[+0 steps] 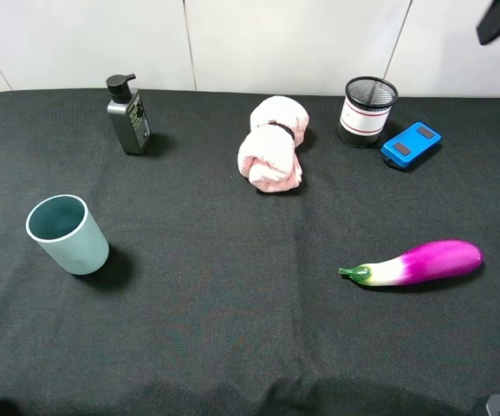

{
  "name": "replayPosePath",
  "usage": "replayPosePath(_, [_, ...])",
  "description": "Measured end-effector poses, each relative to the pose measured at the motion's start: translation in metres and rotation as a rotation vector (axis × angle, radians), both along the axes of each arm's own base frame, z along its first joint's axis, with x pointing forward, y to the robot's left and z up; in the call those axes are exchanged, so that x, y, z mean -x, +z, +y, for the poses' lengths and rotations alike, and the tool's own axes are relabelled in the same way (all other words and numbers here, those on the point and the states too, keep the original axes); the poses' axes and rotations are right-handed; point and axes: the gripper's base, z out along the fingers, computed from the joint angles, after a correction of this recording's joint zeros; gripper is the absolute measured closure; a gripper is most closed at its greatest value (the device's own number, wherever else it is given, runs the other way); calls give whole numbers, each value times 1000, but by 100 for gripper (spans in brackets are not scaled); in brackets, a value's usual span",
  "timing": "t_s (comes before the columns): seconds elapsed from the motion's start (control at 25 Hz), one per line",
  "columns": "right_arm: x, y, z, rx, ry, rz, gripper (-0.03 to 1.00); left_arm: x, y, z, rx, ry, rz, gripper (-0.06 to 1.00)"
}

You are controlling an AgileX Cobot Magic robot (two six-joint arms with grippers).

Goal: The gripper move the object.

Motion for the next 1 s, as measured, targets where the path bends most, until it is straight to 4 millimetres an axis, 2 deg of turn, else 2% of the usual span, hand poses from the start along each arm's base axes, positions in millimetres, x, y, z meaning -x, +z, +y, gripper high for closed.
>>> replayPosePath(0.32, [72, -3, -10, -12, -8, -56, 27, 0, 0, 0, 0, 0, 0, 1])
replayPosePath(0.64, [145, -18, -20, -27, -9, -159, 27, 0, 0, 0, 0, 0, 0, 1])
replayPosePath(1.0, [222, -41, -30, -63, -11, -412, 27, 0, 0, 0, 0, 0, 0, 1])
